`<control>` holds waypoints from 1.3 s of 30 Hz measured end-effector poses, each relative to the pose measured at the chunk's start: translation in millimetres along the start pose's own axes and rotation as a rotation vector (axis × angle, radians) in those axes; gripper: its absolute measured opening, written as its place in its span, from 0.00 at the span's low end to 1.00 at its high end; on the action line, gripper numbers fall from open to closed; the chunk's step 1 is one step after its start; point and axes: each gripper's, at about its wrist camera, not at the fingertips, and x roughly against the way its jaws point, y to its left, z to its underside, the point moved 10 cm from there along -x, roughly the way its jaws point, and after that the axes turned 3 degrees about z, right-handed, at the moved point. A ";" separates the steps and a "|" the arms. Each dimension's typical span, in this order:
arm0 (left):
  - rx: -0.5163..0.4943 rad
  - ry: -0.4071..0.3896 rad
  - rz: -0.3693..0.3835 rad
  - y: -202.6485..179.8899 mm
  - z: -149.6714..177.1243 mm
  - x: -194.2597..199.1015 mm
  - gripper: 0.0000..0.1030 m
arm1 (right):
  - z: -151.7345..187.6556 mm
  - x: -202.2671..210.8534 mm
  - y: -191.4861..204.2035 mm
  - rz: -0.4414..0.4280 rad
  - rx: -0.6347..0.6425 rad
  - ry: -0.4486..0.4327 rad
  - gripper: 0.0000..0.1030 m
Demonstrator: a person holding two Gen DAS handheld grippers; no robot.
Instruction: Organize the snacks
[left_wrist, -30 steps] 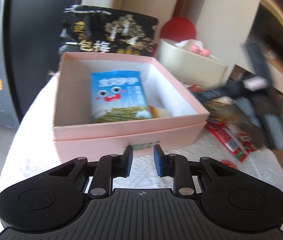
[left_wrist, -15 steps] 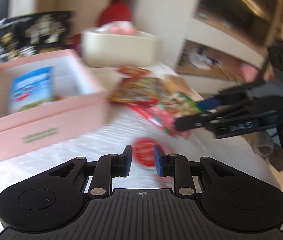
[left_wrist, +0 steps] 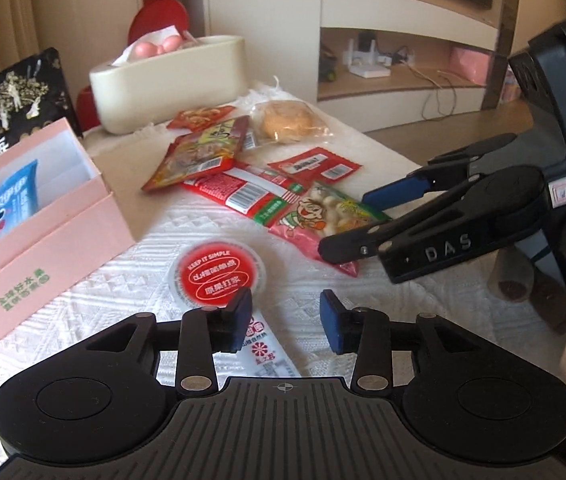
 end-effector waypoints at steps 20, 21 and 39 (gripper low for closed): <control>0.021 0.077 -0.011 23.1 10.3 -3.8 0.42 | 14.8 0.5 15.4 0.072 0.122 -0.053 0.84; 0.022 0.085 0.016 21.2 10.0 -4.2 0.43 | 15.0 0.3 15.9 0.063 0.124 -0.050 0.87; 0.118 0.012 -0.027 44.8 -20.9 -18.4 0.53 | 23.8 0.5 21.8 0.014 0.182 0.005 1.00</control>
